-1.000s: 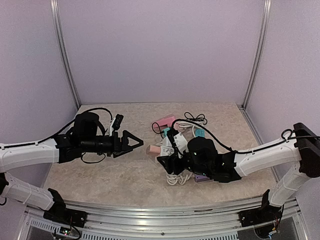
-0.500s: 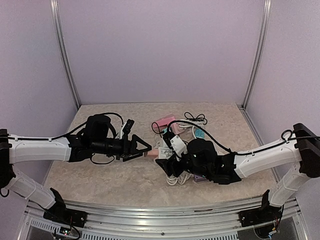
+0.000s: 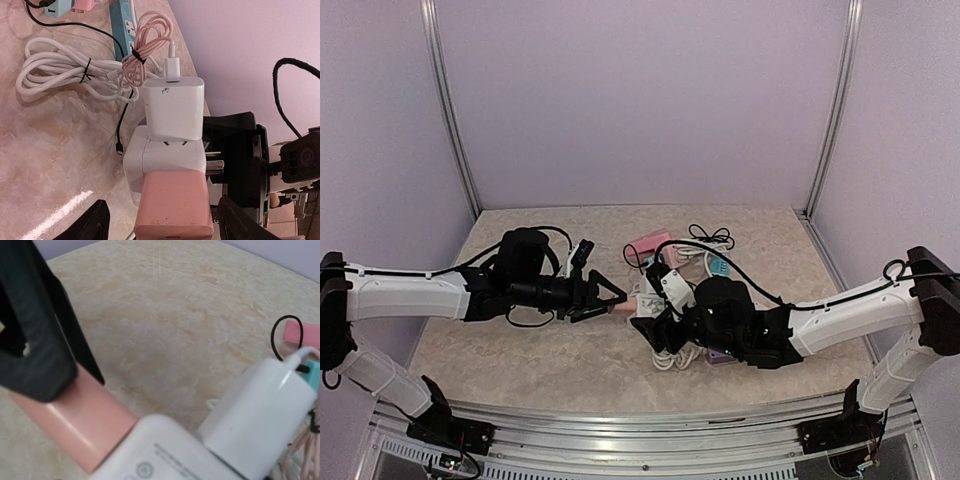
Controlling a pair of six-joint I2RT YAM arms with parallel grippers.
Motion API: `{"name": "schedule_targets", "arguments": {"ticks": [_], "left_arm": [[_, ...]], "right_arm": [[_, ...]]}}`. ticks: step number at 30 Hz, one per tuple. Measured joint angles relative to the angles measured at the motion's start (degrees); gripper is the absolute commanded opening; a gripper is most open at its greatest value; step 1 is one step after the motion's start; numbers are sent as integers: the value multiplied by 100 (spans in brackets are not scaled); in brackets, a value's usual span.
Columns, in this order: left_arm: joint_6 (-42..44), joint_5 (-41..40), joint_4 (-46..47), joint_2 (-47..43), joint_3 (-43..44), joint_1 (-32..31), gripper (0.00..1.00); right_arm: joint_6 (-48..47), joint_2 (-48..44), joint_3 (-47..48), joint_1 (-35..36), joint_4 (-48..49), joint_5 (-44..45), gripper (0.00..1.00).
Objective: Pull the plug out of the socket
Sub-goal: Remove the plug from the socket.
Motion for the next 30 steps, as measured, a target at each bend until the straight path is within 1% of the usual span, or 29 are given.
{"name": "schedule_targets", "arguments": {"ticks": [4,15,24,28,30], "left_arm": [[7,20,-2,39,57,-4,66],[2,74,-4,81,83,-46,66],[17,101,-7,153,212,-94,55],[22,101,-11,155,219,-98,55],[22,101,-11,155,225,-98,57]], "right_arm": [[7,-20,0,0,35,-11,0],[11,-22,2,0,76,-11,0],[15,-20,2,0,76,-7,0],[22,-20,2,0,76,7,0],[28,-22,2,0,76,15,0]]}}
